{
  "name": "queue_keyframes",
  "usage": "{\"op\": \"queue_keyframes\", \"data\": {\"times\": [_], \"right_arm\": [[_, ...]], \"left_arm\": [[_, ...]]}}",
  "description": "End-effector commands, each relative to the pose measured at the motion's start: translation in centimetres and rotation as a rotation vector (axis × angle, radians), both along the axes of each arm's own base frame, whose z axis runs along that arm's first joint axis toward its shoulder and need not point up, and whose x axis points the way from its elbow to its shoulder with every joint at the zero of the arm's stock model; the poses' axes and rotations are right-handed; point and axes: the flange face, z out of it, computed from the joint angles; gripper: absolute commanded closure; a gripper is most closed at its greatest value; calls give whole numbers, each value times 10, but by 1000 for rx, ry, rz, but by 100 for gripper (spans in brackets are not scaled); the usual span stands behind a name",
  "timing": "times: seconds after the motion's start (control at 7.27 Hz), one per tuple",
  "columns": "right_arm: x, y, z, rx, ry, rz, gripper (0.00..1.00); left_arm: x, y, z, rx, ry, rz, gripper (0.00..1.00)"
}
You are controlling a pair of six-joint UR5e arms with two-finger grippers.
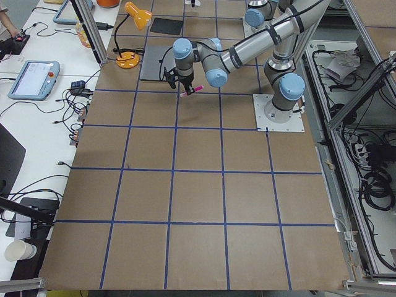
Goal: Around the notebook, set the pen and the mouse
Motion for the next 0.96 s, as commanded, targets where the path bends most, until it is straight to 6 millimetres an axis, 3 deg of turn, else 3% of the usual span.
{"op": "queue_keyframes", "data": {"times": [0.0,0.41,0.55,0.69,0.83], "right_arm": [[66,-53,29,-38,-1,-38,50],[120,-146,27,-74,-12,-90,49],[135,-171,20,-84,-15,-101,49],[152,-187,17,-96,-18,-113,49],[164,-191,-1,-70,-28,-156,48]], "left_arm": [[-119,17,8,45,-28,346,100],[-233,51,-37,153,-30,777,100],[-254,50,-60,157,-22,861,100],[-277,46,-68,151,-12,901,100],[-285,34,-71,158,-25,903,100]]}}
